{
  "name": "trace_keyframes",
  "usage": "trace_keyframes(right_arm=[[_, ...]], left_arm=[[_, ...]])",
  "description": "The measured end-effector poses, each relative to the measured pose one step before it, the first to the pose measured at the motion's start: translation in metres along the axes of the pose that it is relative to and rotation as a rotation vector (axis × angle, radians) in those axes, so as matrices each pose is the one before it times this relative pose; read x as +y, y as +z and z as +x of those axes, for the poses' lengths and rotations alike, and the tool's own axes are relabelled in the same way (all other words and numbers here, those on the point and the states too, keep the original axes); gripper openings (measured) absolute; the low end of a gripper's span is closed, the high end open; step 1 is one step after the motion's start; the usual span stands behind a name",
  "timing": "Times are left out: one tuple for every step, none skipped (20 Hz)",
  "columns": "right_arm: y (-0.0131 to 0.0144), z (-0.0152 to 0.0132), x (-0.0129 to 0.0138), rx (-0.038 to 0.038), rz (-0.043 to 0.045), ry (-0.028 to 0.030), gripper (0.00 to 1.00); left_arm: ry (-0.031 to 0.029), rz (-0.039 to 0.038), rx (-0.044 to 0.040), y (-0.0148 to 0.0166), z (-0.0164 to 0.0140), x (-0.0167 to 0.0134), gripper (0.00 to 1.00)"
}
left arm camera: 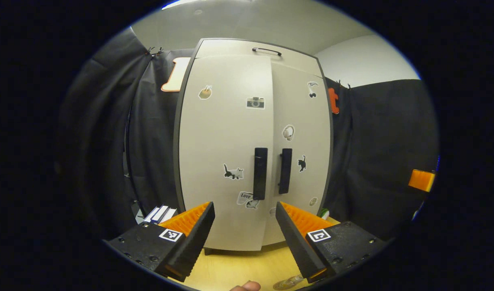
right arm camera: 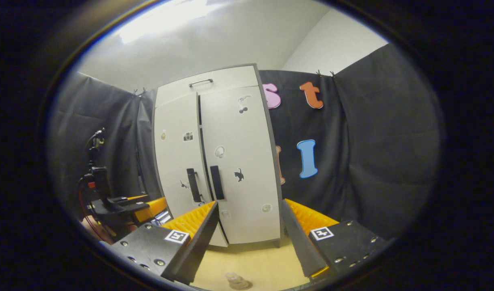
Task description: Grasp the bottle in the cabinet with the left hand and place it on the coaster, then close the right door with the right hand and the left door with the left hand.
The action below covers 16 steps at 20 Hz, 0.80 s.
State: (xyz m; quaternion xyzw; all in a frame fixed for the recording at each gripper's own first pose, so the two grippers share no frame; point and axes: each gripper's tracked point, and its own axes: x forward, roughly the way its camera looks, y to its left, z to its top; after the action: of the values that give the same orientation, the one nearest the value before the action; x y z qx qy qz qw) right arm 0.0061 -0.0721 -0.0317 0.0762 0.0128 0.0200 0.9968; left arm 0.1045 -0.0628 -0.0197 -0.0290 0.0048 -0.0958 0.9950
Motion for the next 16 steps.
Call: trace_keyframes(right_arm=[[0.00181, -0.00189, -0.00637, 0.00303, 0.00147, -0.01035, 0.94], [0.00346, -0.0027, -0.00398, -0.00795, 0.00054, -0.00373, 0.89], [0.00516, -0.00198, -0.00118, -0.01714, -0.00568, 0.00737, 0.94], [0.00337, -0.00207, -0.00021, -0.0168, -0.00688, 0.01131, 0.89], [0.00099, -0.00036, -0.00082, -0.01648, -0.005, 0.00813, 0.94], [0.00023, -0.0001, -0.00139, -0.00688, -0.00146, 0.003, 0.94], [-0.00316, 0.00182, -0.00246, 0.00145, -0.00283, -0.00184, 0.94], [-0.00175, 0.00235, -0.00294, 0.00617, -0.00554, -0.00488, 0.94], [-0.00183, 0.00277, -0.00171, 0.00463, -0.00668, -0.00014, 0.94], [-0.00078, 0.00322, 0.00029, 0.00011, -0.00948, 0.00366, 0.93], [0.00039, 0.00292, -0.0016, -0.00208, -0.00846, 0.00189, 0.89], [-0.00009, 0.00234, -0.00028, 0.00045, -0.00665, 0.00626, 0.93], [-0.00069, 0.00338, -0.00008, 0.00178, -0.0026, 0.0077, 0.89], [-0.00007, 0.00237, -0.00013, 0.00368, 0.00132, 0.00613, 0.89], [0.00122, 0.0027, -0.00191, -0.00236, 0.0014, 0.00553, 0.89], [0.00258, 0.00298, -0.00134, -0.00533, 0.00366, 0.00535, 0.94]], left_arm=[[-0.00039, 0.00329, -0.01059, 0.00553, -0.00185, -0.00565, 0.96], [0.00312, 0.00321, -0.00742, 0.00464, -0.00175, -0.00228, 0.96], [0.00553, -0.00069, -0.00731, 0.00382, -0.00055, -0.00148, 0.96], [0.00216, -0.00086, -0.00569, 0.00205, 0.00039, -0.00371, 0.96], [-0.00103, 0.00031, 0.00134, 0.00064, 0.00198, -0.00352, 0.95], [0.0009, 0.00267, 0.00344, -0.00174, 0.00108, -0.00234, 0.95], [-0.00326, 0.00396, 0.00265, -0.00102, 0.00017, -0.00332, 0.96], [-0.0072, 0.00782, 0.00786, -0.00411, 0.00099, -0.00451, 0.96], [-0.00408, 0.00872, -0.00054, -0.00178, -0.00045, -0.00343, 0.96], [-0.00594, 0.01083, 0.00329, -0.00207, 0.00069, -0.00403, 0.93], [0.00342, 0.00952, 0.00215, -0.00154, -0.00049, -0.00155, 0.96], [0.00172, 0.00714, -0.0048, 0.00094, 0.00009, -0.00225, 0.96], [-0.00028, -0.00478, -0.00262, 0.00121, 0.00098, -0.00264, 0.96], [-0.00022, -0.01475, -0.00259, 0.00156, 0.00071, -0.00283, 0.96], [-0.00149, -0.02022, 0.00357, 0.00181, 0.00097, -0.00424, 0.96], [-0.00881, -0.01335, 0.0019, 0.00237, 0.00228, -0.00644, 0.96]])
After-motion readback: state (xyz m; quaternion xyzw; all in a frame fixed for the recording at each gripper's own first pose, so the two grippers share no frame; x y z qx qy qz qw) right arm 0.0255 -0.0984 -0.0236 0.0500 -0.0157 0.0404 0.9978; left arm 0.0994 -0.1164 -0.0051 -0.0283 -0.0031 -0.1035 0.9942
